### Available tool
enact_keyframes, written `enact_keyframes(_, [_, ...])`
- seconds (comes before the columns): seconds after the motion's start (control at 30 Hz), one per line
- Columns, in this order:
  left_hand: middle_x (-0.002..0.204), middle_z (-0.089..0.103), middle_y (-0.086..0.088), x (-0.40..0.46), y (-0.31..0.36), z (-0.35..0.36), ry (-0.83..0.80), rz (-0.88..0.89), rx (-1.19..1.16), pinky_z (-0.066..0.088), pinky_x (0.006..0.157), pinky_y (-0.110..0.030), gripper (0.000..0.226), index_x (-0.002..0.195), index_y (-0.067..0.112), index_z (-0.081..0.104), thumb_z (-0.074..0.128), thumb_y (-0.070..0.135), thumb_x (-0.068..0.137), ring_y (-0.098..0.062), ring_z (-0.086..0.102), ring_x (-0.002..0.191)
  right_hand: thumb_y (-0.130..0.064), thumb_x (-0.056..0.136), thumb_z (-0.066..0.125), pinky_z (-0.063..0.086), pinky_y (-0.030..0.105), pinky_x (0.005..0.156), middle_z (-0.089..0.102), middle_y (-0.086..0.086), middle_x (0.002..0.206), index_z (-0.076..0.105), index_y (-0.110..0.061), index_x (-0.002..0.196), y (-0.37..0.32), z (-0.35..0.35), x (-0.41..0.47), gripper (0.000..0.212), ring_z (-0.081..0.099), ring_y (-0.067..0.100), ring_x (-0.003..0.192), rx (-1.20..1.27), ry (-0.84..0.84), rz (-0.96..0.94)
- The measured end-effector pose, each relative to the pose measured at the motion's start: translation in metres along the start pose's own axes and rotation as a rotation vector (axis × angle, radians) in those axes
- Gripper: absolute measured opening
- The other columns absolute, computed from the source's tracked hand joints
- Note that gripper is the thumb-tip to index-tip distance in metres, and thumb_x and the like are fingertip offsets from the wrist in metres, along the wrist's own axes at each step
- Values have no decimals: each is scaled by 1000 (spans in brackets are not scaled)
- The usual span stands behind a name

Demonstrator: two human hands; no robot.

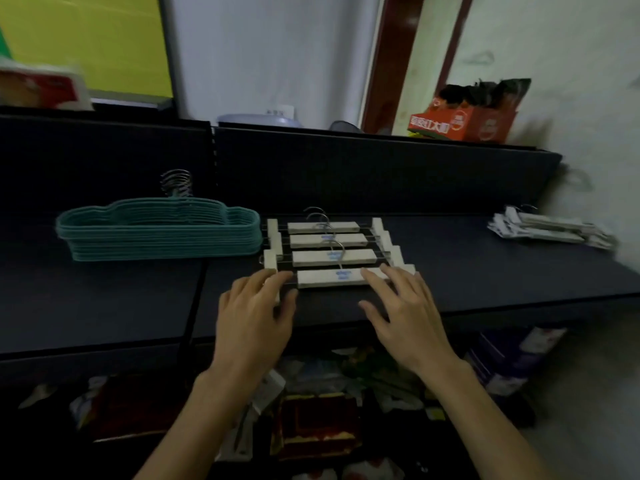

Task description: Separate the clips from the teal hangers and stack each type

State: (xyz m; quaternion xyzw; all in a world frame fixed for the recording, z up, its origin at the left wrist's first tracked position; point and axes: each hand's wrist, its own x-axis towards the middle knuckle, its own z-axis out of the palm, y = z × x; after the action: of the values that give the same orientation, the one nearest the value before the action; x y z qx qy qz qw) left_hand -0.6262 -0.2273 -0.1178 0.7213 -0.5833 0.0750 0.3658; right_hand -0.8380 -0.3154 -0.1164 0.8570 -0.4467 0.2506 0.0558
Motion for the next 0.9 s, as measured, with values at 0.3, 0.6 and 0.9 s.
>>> enact_keyframes(0.3, [114,64,2,-19,77,61,-92,278,47,48,83,-40,36,112,25,64,52,45,85,-23,60,103,-48,91,51,31,45,109,53,3,132,51,-25,133,60,-41,-67,48,44,23,123,-45,82,322])
enact_keyframes(0.6, [109,65,4,-19,179,123,-173,423,30,49,82,-39,38,108,27,66,52,48,80,-22,62,97,-56,84,40,45,44,92,64,3,110,59,-22,123,170,-80,-130,55,59,26,99,-171,90,488])
enact_keyframes(0.9, [106,66,4,-24,296,190,-193,457,42,49,81,-40,34,105,26,67,56,46,79,-22,62,95,-49,81,52,49,44,85,65,6,103,61,-19,120,293,-128,-175,50,61,30,93,-228,121,556])
